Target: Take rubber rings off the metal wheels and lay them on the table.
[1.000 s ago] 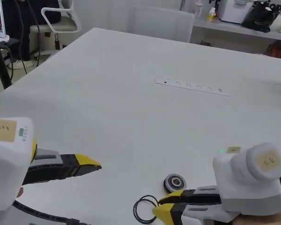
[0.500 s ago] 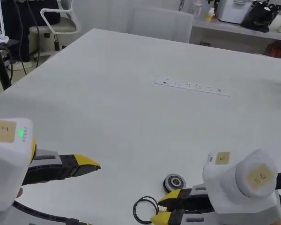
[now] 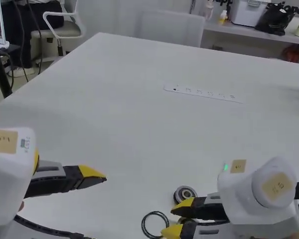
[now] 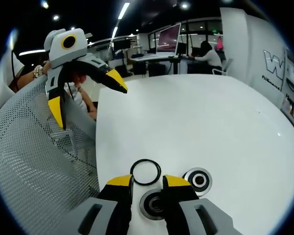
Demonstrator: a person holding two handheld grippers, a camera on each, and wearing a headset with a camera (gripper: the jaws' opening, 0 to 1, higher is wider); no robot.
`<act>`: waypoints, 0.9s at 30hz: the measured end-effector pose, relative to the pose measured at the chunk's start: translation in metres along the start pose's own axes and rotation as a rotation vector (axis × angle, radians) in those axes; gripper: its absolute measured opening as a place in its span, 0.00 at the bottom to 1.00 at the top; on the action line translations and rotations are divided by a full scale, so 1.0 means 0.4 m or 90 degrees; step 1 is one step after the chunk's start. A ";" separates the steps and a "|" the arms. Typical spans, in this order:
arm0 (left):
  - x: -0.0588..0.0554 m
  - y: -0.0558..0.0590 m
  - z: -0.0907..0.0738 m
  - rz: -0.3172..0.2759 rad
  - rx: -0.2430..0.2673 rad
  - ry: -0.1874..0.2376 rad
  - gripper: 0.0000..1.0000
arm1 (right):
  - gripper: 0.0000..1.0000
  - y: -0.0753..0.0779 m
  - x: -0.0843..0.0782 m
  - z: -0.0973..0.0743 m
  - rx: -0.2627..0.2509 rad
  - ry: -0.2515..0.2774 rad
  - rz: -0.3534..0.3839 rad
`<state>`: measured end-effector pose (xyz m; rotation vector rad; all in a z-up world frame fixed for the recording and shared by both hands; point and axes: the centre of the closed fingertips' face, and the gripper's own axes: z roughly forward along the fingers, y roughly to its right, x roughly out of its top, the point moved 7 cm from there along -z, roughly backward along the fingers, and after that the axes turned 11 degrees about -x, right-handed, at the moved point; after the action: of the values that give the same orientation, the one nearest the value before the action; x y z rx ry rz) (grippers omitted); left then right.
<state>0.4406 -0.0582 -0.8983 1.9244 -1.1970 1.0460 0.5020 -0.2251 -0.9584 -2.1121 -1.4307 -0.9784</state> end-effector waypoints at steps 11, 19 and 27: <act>-0.002 0.002 0.001 0.004 -0.003 -0.011 0.65 | 0.22 0.039 0.022 -0.022 -0.025 0.039 0.050; -0.002 0.000 0.002 0.001 -0.004 -0.011 0.66 | 0.23 0.069 0.031 -0.038 -0.043 0.064 0.089; -0.004 -0.001 0.003 0.000 -0.003 -0.014 0.66 | 0.24 0.086 0.032 -0.045 -0.056 0.074 0.106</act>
<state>0.4409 -0.0584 -0.9002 1.9367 -1.2099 1.0231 0.5309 -0.2426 -0.9348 -2.1584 -1.1548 -1.0968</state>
